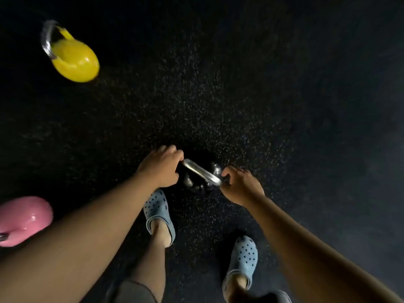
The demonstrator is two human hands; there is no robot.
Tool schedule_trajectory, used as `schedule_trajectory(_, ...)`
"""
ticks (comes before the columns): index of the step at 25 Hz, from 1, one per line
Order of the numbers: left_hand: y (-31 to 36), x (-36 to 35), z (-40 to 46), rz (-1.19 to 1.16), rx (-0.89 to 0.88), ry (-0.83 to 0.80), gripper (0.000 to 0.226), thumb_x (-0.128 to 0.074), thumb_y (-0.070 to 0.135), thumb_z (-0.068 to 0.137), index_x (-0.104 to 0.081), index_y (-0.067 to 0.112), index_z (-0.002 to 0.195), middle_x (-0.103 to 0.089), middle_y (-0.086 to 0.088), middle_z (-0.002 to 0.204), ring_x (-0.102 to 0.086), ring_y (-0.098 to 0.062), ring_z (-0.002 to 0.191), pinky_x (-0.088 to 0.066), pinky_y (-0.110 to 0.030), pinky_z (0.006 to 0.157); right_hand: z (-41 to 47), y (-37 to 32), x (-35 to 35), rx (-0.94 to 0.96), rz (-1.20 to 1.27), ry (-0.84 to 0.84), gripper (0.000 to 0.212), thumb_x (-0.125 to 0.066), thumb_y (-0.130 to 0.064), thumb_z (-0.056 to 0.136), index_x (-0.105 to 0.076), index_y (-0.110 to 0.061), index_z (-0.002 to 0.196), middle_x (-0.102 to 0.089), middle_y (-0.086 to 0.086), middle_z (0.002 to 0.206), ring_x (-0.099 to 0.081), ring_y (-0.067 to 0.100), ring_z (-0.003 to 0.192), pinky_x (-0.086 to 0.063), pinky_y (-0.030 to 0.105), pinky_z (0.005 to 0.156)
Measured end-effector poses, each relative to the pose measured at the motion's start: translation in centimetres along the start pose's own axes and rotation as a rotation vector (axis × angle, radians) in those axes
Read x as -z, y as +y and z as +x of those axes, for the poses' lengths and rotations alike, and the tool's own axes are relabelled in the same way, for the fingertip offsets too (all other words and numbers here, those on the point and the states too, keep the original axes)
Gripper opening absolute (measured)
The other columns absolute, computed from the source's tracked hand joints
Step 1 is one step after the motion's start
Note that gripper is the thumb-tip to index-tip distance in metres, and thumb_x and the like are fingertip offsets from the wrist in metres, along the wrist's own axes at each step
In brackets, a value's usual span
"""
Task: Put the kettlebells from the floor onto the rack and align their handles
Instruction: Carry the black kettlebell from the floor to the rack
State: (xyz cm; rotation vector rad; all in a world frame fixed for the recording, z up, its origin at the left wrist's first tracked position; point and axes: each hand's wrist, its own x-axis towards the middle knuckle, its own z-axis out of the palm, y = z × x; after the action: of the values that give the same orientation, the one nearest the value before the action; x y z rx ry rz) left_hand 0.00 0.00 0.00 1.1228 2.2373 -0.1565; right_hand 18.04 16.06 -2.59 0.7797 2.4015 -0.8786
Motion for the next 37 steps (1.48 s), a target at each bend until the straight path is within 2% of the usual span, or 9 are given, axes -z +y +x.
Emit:
schedule_trajectory(5,-4.0,-9.7,10.5,0.043,-0.130,-0.093,0.052,-0.064,0.021,0.078,-0.046,0.021,0.126,-0.046,0.000,0.127,-0.044,-0.024,0.119,-0.043,-0.043,0.096,9.6,2.2,-10.2,-0.042,-0.074,-0.062,0.046,-0.061,-0.039,0.086,-0.053,-0.017,0.125,-0.049,0.008,0.127,-0.048,0.030,0.114,-0.047,0.040,0.084)
schedule_trajectory(8,-4.4,-12.0,14.0,-0.049,-0.246,-0.086,0.015,-0.064,0.019,0.077,-0.052,0.026,0.082,-0.054,0.004,0.098,-0.053,-0.021,0.099,-0.045,-0.036,0.077,11.8,2.5,-12.1,-0.127,0.020,-0.059,0.036,-0.063,-0.039,0.088,-0.062,-0.011,0.110,-0.060,0.010,0.104,-0.060,0.023,0.080,-0.047,0.027,0.056)
schedule_trajectory(9,-4.4,-12.1,14.9,-0.101,-0.269,-0.106,0.020,-0.064,0.018,0.075,-0.048,0.027,0.069,-0.054,0.006,0.086,-0.056,-0.020,0.091,-0.045,-0.035,0.071,12.2,2.5,-12.2,-0.147,0.048,-0.068,0.033,-0.065,-0.037,0.088,-0.064,-0.011,0.108,-0.062,0.007,0.094,-0.059,0.019,0.069,-0.040,0.023,0.048)
schedule_trajectory(11,-4.2,-11.6,15.5,-0.180,-0.304,-0.185,0.023,-0.065,0.017,0.072,-0.047,0.025,0.060,-0.055,0.007,0.074,-0.059,-0.019,0.077,-0.049,-0.035,0.065,12.2,2.3,-11.2,-0.141,0.064,-0.094,0.029,-0.067,-0.031,0.086,-0.066,-0.009,0.105,-0.061,0.006,0.084,-0.055,0.017,0.060,-0.032,0.021,0.042)
schedule_trajectory(15,-4.9,-8.6,14.7,-0.335,-0.252,-0.162,0.022,-0.068,0.017,0.072,-0.053,0.024,0.058,-0.059,0.006,0.063,-0.059,-0.016,0.059,-0.049,-0.029,0.054,13.1,0.3,-5.8,-0.093,0.019,-0.120,0.021,-0.068,-0.024,0.081,-0.070,-0.010,0.097,-0.059,-0.001,0.067,-0.052,0.011,0.050,-0.036,0.021,0.041)
schedule_trajectory(22,-10.4,3.1,13.8,-0.527,-0.194,0.054,0.028,-0.066,0.020,0.069,-0.047,0.022,0.049,-0.054,0.004,0.047,-0.055,-0.017,0.045,-0.037,-0.027,0.041,17.8,-10.4,6.5,-0.001,-0.103,-0.120,0.011,-0.069,-0.026,0.073,-0.063,-0.017,0.070,-0.056,-0.003,0.058,-0.054,0.013,0.049,-0.035,0.020,0.040)
schedule_trajectory(26,-16.7,12.2,13.7,-0.504,-0.125,0.188,0.026,-0.066,0.027,0.072,-0.049,0.025,0.053,-0.050,0.007,0.048,-0.056,-0.016,0.050,-0.031,-0.023,0.042,21.9,-19.9,13.9,0.106,-0.201,-0.073,0.022,-0.070,-0.027,0.073,-0.053,-0.025,0.060,-0.057,-0.005,0.057,-0.056,0.014,0.050,-0.038,0.021,0.044)
schedule_trajectory(30,-24.4,23.4,16.0,-0.421,-0.075,0.365,0.015,-0.066,0.032,0.071,-0.069,0.018,0.069,-0.067,-0.004,0.063,-0.066,-0.025,0.064,-0.042,-0.028,0.053,28.2,-29.8,21.8,0.236,-0.229,0.056,0.027,-0.070,-0.030,0.072,-0.048,-0.027,0.057,-0.054,-0.006,0.057,-0.056,0.015,0.054,-0.039,0.023,0.047)
schedule_trajectory(37,-37.7,40.2,23.7,-0.267,0.040,0.529,0.026,-0.062,0.041,0.069,-0.072,0.019,0.078,-0.071,-0.008,0.074,-0.069,-0.029,0.075,-0.043,-0.029,0.057,42.4,-44.5,34.0,0.413,-0.260,0.126,0.012,-0.068,-0.032,0.074,-0.061,-0.024,0.070,-0.060,-0.005,0.066,-0.062,0.016,0.061,-0.046,0.025,0.050)
